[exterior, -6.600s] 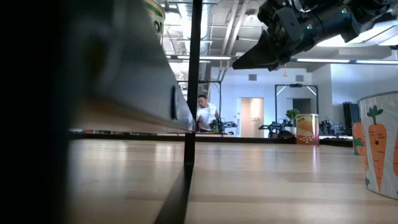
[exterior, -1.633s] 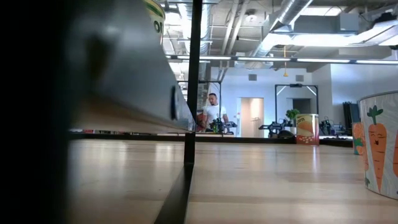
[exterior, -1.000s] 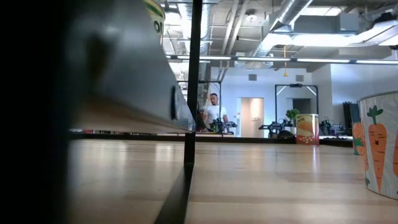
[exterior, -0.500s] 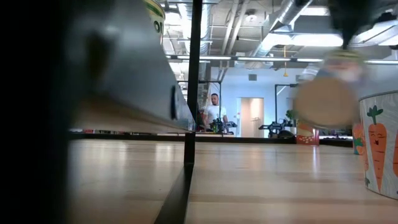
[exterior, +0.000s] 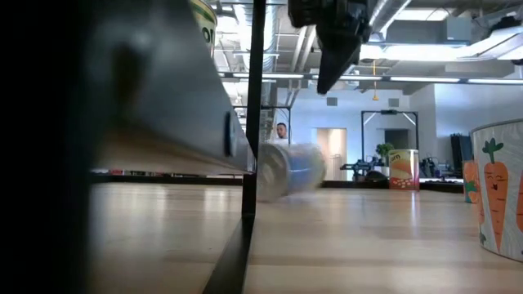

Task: Pick and place cans onto a shelf
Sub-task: Put the canned peaches can on the shelf

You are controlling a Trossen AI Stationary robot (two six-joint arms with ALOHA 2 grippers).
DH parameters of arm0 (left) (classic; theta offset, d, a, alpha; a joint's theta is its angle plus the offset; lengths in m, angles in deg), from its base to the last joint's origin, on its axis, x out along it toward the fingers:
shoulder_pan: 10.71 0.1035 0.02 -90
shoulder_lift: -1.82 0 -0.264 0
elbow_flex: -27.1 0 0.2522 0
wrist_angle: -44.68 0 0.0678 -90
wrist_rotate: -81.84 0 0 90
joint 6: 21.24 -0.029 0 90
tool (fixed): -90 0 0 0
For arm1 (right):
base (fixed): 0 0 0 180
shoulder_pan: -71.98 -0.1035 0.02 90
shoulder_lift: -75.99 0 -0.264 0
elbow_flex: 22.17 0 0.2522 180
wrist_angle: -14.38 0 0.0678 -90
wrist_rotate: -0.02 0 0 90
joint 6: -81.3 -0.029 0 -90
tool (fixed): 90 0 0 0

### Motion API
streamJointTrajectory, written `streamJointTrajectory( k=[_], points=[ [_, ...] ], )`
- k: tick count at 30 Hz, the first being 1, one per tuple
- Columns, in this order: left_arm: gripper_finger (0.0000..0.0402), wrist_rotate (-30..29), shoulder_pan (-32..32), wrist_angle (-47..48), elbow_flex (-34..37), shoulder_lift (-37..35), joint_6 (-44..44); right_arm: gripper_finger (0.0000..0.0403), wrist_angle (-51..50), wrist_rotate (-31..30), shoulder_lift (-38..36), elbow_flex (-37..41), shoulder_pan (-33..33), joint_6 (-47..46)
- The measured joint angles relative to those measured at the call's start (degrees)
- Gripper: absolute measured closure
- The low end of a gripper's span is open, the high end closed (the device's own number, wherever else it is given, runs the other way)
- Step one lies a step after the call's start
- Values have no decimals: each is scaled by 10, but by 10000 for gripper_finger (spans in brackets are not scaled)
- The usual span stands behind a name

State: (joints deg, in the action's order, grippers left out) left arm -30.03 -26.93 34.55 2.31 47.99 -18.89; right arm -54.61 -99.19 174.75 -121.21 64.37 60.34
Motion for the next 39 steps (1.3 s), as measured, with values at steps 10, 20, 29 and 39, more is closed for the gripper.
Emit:
streamJointTrajectory(
  k=[10, 20, 29, 39],
  points=[
    [401, -16, 12, 18, 0, 0, 53, 400, 320, 53, -74, 214, 53, 59],
    [371, 16, 142, 42, -11, 18, 152, 397, 518, 92, -43, 294, 111, 71],
    [277, 116, 248, 130, -104, 136, 179, 396, 538, 90, -31, 293, 133, 101],
    [157, 110, 335, 353, -270, 322, 149, 396, 544, 89, -37, 293, 111, 137]
  ],
)
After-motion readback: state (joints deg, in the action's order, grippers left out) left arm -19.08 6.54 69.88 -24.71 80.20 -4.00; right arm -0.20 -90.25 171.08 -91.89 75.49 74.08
